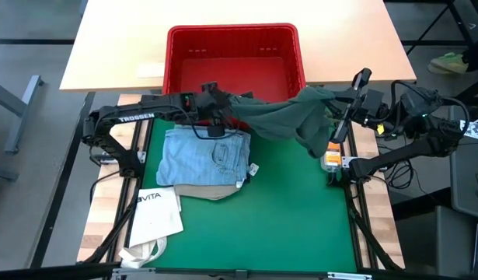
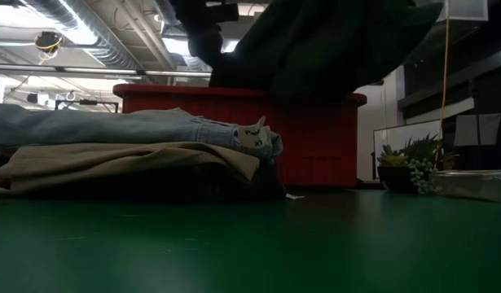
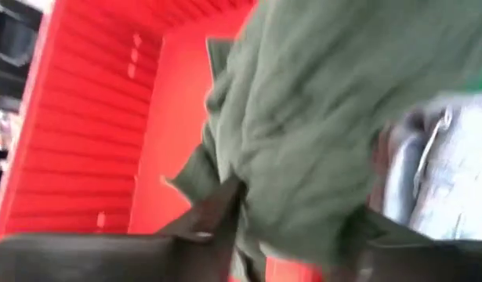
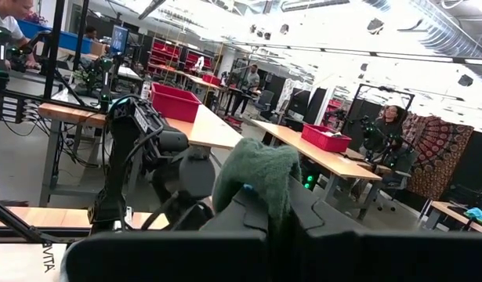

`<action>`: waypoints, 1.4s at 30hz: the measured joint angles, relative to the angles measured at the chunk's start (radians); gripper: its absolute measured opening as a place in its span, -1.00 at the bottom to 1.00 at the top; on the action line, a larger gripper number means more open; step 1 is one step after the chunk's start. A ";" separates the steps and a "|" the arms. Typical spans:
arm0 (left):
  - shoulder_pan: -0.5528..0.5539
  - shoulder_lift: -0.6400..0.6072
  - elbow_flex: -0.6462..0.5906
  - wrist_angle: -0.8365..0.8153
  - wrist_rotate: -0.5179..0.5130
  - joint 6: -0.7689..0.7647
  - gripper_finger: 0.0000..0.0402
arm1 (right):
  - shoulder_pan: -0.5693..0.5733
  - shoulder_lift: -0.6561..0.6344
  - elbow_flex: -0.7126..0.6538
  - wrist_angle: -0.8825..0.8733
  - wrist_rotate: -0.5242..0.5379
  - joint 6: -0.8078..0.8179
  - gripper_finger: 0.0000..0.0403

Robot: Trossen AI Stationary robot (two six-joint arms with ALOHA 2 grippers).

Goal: Fold Laundry from Bin
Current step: Fold the green polo shirt

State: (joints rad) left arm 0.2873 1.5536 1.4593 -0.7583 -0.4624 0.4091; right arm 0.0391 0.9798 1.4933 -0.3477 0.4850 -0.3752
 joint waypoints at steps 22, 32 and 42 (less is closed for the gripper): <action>-0.065 -0.001 0.643 -0.088 -0.166 0.174 -0.99 | 0.000 -0.045 -0.001 0.167 0.214 -0.228 -0.99; -0.066 -0.002 0.899 -0.088 -0.161 0.175 -0.99 | -0.101 -0.071 0.000 0.289 0.202 -0.282 -0.99; -0.178 -0.036 0.890 -0.478 0.024 -0.125 -0.99 | -0.105 -0.142 0.000 -0.202 -0.021 0.110 -0.99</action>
State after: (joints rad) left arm 0.1094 1.5177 2.3489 -1.2366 -0.4379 0.2836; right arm -0.0658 0.8376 1.4933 -0.5498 0.4635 -0.2649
